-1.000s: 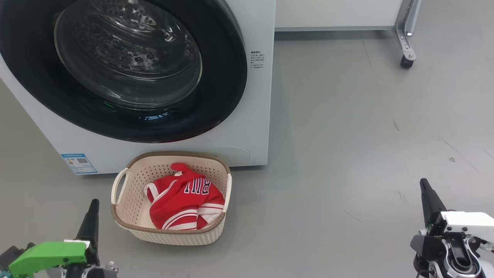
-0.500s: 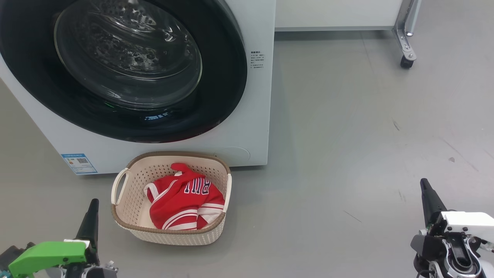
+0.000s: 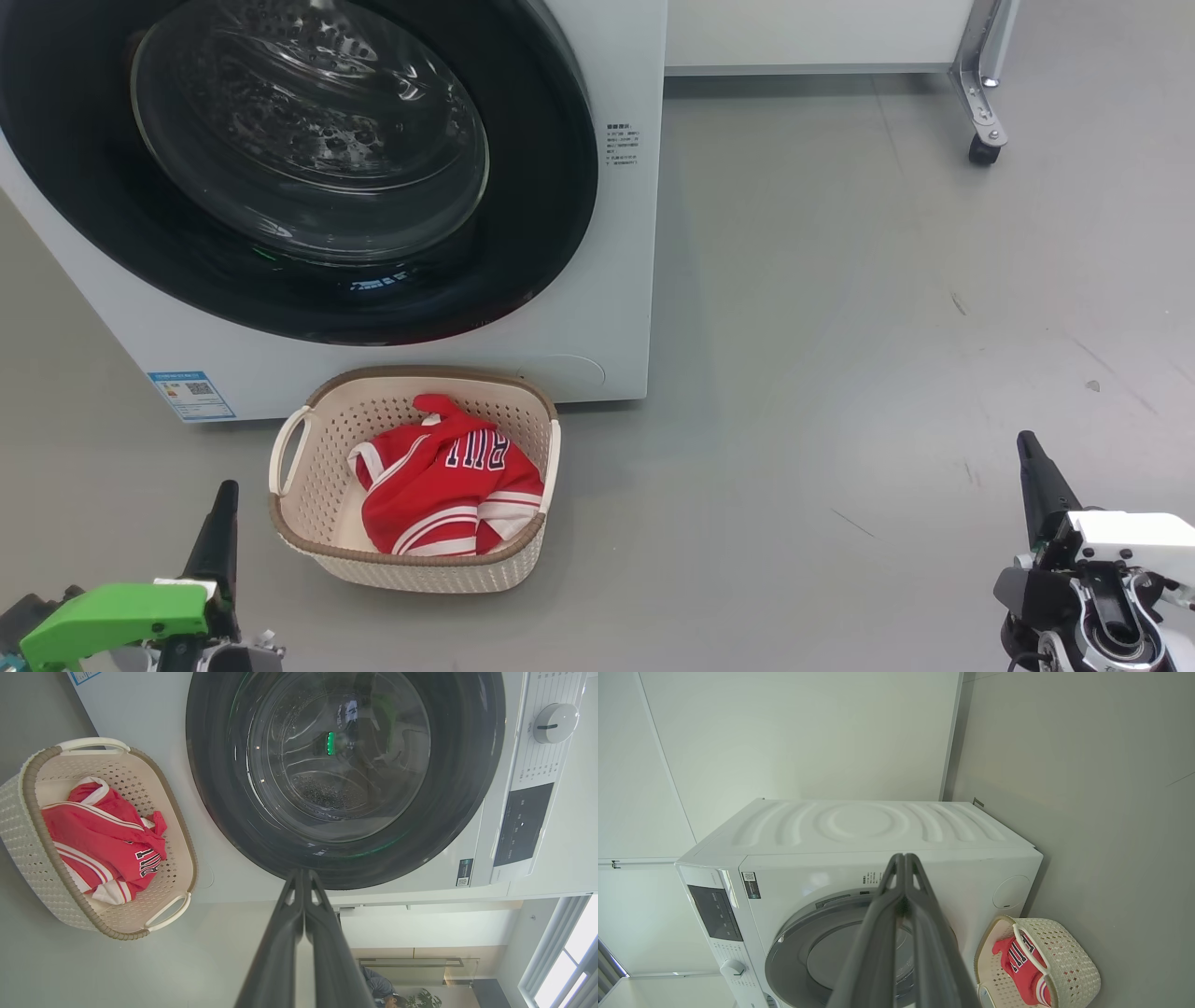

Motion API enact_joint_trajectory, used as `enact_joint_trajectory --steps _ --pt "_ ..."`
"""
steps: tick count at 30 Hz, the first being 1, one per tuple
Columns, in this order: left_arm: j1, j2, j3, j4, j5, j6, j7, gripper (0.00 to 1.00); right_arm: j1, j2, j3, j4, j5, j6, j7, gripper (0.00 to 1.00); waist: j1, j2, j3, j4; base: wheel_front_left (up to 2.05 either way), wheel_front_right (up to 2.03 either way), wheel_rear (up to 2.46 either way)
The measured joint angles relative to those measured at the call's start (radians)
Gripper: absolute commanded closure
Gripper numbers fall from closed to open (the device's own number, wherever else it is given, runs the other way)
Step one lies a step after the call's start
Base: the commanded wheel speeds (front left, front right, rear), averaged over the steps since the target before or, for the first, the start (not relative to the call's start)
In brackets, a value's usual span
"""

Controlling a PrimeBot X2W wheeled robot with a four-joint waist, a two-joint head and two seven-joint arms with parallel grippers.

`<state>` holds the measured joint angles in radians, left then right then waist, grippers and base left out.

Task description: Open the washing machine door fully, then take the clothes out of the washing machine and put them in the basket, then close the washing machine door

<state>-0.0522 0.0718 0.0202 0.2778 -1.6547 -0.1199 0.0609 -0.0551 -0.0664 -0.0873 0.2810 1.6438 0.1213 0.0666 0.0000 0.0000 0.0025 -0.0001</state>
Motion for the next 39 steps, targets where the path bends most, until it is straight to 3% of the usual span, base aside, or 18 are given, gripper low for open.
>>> enact_joint_trajectory --steps 39 --pt "-0.001 0.0 0.004 0.0 0.0 0.0 0.001 1.0 0.0 0.0 -0.003 -0.001 0.0 0.0 0.007 1.0 0.0 0.0 0.0 0.0 0.0 0.0 0.0"
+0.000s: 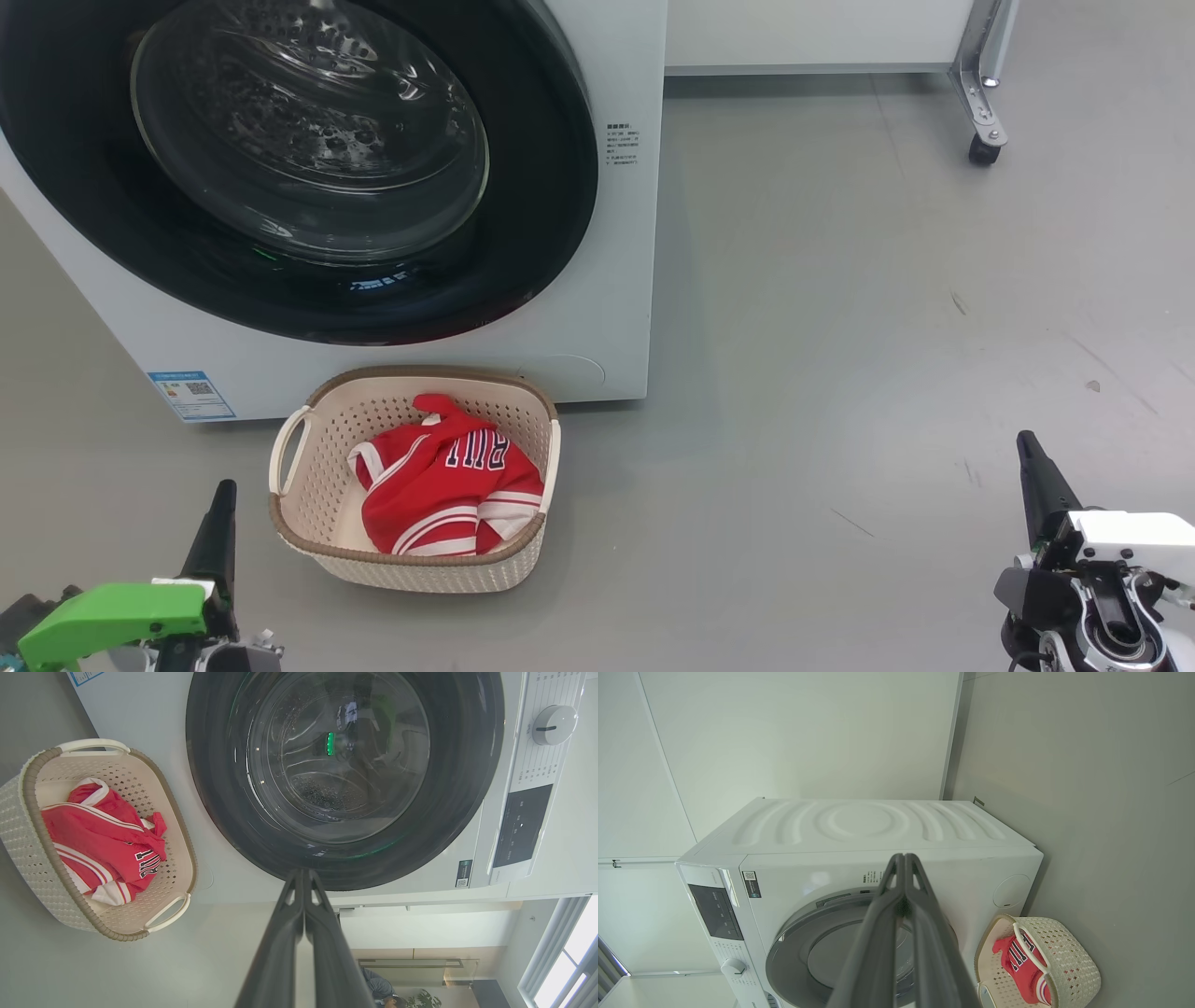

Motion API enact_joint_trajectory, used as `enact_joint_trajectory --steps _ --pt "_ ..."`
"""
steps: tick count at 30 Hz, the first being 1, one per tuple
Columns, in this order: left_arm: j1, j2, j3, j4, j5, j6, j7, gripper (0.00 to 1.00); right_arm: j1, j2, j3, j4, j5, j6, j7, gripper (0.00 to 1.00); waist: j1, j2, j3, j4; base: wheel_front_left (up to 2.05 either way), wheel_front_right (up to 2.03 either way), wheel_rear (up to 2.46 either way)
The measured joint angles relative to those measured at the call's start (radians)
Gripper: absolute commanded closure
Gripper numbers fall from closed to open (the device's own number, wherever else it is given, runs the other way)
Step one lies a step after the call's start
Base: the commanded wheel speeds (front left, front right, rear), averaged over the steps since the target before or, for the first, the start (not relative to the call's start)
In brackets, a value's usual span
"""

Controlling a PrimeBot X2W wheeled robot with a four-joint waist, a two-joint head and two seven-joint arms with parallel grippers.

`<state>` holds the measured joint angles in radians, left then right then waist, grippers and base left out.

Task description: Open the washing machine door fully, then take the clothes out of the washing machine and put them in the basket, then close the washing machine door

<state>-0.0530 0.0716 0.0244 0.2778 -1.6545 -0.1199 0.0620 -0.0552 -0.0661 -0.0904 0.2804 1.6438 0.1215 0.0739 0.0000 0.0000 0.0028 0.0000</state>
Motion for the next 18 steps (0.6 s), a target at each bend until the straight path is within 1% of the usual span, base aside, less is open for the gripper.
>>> enact_joint_trajectory --steps 18 --pt "0.0 0.0 0.001 -0.001 0.0 0.0 0.0 1.0 0.0 0.0 -0.001 0.0 0.0 0.0 0.0 1.0 0.0 0.0 0.0 0.0 0.0 0.0 0.0"
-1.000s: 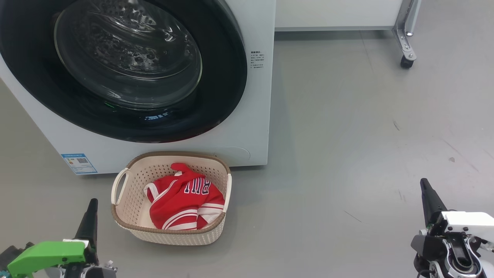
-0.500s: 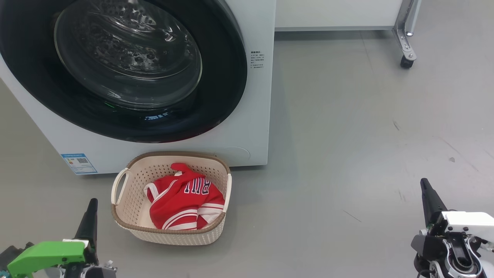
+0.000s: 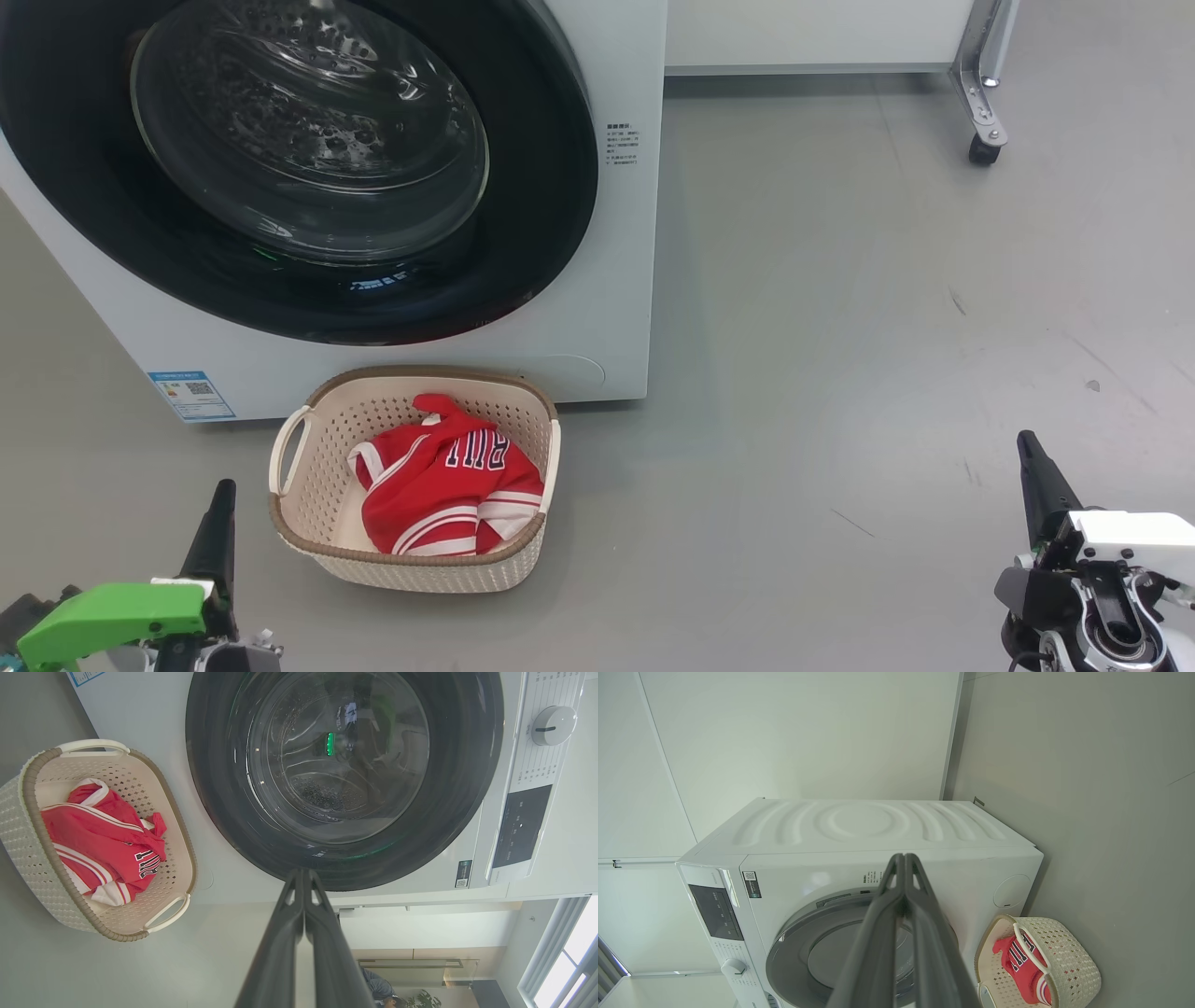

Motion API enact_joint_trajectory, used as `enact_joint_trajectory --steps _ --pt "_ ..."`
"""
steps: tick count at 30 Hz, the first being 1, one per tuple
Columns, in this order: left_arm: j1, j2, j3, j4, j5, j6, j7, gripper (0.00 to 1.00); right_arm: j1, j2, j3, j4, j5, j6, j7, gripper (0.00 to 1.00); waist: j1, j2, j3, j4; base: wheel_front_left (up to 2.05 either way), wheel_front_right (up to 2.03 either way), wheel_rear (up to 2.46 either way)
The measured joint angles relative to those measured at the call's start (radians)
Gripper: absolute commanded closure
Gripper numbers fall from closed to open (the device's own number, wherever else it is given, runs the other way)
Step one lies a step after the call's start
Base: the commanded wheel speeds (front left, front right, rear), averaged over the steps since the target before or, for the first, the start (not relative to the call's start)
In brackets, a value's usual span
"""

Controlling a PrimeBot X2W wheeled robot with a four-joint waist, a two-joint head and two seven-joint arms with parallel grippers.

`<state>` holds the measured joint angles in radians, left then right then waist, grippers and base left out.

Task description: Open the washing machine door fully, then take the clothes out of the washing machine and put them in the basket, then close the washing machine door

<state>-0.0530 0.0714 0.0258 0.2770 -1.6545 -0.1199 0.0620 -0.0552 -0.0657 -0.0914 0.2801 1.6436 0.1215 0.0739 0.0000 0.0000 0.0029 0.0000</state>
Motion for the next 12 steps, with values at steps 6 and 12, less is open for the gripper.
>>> enact_joint_trajectory --steps 6,12 --pt "0.0 0.0 0.0 0.0 0.0 0.0 0.0 1.0 0.0 0.0 0.0 0.0 0.0 0.0 0.0 1.0 0.0 0.0 0.0 0.0 0.0 0.0 0.0" --pt "0.0 0.0 0.001 0.0 0.0 0.0 0.0 1.0 0.0 0.0 -0.001 0.0 0.0 0.0 0.0 1.0 0.0 0.0 0.0 0.0 0.0 0.0 0.0"
